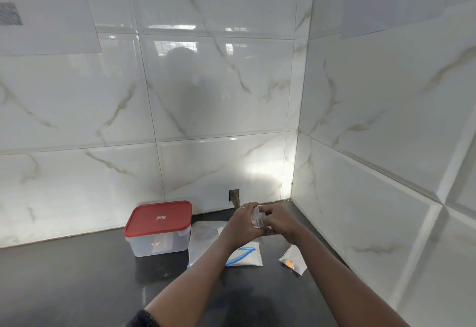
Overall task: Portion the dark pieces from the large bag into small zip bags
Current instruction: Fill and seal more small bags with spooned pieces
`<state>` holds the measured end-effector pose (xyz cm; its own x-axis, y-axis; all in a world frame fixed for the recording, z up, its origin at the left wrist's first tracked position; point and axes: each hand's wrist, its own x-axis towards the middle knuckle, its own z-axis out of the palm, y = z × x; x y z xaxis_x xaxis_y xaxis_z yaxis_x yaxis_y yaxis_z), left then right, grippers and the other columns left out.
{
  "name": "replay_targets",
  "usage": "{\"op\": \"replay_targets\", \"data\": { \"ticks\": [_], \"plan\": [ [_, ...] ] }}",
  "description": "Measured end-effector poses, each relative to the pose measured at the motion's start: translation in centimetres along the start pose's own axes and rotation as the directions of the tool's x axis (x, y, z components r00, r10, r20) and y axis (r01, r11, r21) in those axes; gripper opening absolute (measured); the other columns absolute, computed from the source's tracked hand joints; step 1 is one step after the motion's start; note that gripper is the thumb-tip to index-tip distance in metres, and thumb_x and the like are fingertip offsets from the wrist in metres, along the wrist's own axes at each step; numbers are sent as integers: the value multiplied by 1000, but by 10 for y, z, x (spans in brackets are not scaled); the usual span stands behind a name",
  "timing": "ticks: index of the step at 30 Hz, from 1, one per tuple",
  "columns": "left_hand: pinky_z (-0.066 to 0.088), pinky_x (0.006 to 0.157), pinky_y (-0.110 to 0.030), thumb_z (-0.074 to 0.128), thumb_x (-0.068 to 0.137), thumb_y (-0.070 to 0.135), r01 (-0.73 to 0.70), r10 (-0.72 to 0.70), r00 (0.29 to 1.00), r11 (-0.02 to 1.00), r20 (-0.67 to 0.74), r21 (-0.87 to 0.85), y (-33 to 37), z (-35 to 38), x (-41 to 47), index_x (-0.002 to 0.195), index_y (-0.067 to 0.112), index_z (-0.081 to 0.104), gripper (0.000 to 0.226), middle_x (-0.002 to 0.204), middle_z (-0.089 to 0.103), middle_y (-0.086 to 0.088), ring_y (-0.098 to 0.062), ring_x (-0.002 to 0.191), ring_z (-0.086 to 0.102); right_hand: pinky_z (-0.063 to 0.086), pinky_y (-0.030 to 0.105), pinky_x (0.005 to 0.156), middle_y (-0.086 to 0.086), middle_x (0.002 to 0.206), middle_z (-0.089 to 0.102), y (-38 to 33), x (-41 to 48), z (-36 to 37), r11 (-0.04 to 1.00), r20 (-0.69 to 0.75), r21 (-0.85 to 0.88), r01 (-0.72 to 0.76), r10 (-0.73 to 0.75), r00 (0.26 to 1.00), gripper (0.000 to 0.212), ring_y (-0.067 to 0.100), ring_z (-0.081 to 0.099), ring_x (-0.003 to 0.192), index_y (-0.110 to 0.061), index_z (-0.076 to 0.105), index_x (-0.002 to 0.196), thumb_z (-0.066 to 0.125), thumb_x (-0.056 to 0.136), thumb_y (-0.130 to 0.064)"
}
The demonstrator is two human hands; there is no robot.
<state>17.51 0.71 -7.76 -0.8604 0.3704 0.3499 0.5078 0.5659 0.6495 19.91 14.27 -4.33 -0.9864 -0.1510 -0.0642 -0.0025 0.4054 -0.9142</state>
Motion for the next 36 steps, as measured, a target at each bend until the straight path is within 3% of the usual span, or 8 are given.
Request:
{"op": "replay_targets", "data": {
  "ticks": [4,8,15,18,21,29,36],
  "plan": [
    [50,88,-36,73,71,45,31,-31,1000,994,-3,109,-7,-2,-4,124,20,47,65,118,57,-1,-18,102,54,54,34,81,11,102,63,-1,2,6,995,58,75,-71,66,996,31,24,59,95,-13,67,103,56,81,4],
    [46,95,-36,71,74,42,59,-63,998,984,19,168,-12,-6,-10,130,19,43,66,126,54,-1,-20,111,51,53,32,79,10,98,64,-2,3,12,990,69,99,-101,94,993,26,22,59,91,-10,69,101,59,81,3],
    [46,90,-28,73,74,45,87,-91,996,982,16,165,-20,-11,-20,126,16,48,65,122,58,1,-16,105,55,46,21,67,-2,82,55,-4,3,26,980,-44,-198,-5,-4,999,33,18,52,87,-1,70,108,57,78,5],
    [47,87,-27,73,70,53,102,-102,995,979,-7,177,-21,-13,-23,126,17,49,71,119,59,5,-13,100,56,43,20,64,0,91,54,-3,4,31,957,-92,-288,29,-57,994,34,16,50,88,-2,70,109,53,80,5],
    [49,84,-27,71,72,54,115,-111,993,976,-30,188,-24,-17,-25,120,19,51,63,114,62,4,-11,94,56,39,12,58,0,97,54,-1,6,36,949,-107,-312,45,-82,991,36,15,50,91,-5,69,113,52,82,4],
    [47,93,-31,70,73,54,143,-140,990,969,-31,200,-32,-22,-33,127,20,50,66,123,60,4,-14,105,56,43,17,68,10,108,66,-1,8,51,918,-144,-390,72,-138,980,30,13,52,89,-4,70,111,52,87,0],
    [48,87,-32,69,74,51,175,-164,984,960,-67,217,-39,-26,-42,116,22,55,52,111,64,4,-14,97,58,46,21,78,12,111,68,-1,11,62,896,-126,-439,68,-136,983,30,17,56,91,-3,69,113,54,88,0]
  ]
}}
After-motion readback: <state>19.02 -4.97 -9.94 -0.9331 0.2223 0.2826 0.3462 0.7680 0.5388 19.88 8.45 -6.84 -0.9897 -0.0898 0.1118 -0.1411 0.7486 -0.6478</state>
